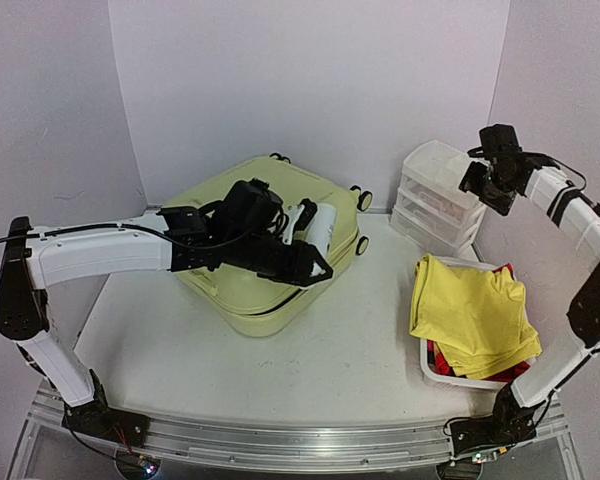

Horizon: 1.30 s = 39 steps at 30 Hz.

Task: Open, take out, and arrange the luggage
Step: Pick up the storage box from the corner of the board.

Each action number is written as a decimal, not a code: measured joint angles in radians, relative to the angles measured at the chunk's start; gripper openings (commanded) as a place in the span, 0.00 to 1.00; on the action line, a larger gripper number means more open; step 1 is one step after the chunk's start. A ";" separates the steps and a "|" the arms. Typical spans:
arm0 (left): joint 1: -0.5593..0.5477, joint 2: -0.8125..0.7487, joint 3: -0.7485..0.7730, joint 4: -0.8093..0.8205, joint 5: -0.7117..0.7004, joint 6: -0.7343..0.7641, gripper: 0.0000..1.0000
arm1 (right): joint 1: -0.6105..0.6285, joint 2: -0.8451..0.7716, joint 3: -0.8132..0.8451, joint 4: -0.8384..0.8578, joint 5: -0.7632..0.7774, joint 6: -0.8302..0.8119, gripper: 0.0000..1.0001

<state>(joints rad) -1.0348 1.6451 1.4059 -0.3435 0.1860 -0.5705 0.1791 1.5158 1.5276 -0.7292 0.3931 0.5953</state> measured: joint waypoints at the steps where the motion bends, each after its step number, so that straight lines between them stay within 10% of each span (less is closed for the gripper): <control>1: 0.000 -0.002 -0.005 -0.003 -0.003 0.005 0.30 | -0.030 0.038 0.026 -0.006 0.006 0.006 0.75; 17: 0.000 -0.069 -0.037 -0.086 -0.078 0.066 0.30 | -0.158 0.410 0.291 -0.004 -0.030 0.041 0.68; 39: 0.000 -0.057 -0.047 -0.199 -0.240 0.136 0.29 | -0.167 0.331 0.180 0.003 -0.001 -0.124 0.00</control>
<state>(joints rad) -1.0344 1.5883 1.3586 -0.5423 -0.0536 -0.4343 0.0116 1.8465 1.7081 -0.7265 0.3923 0.4709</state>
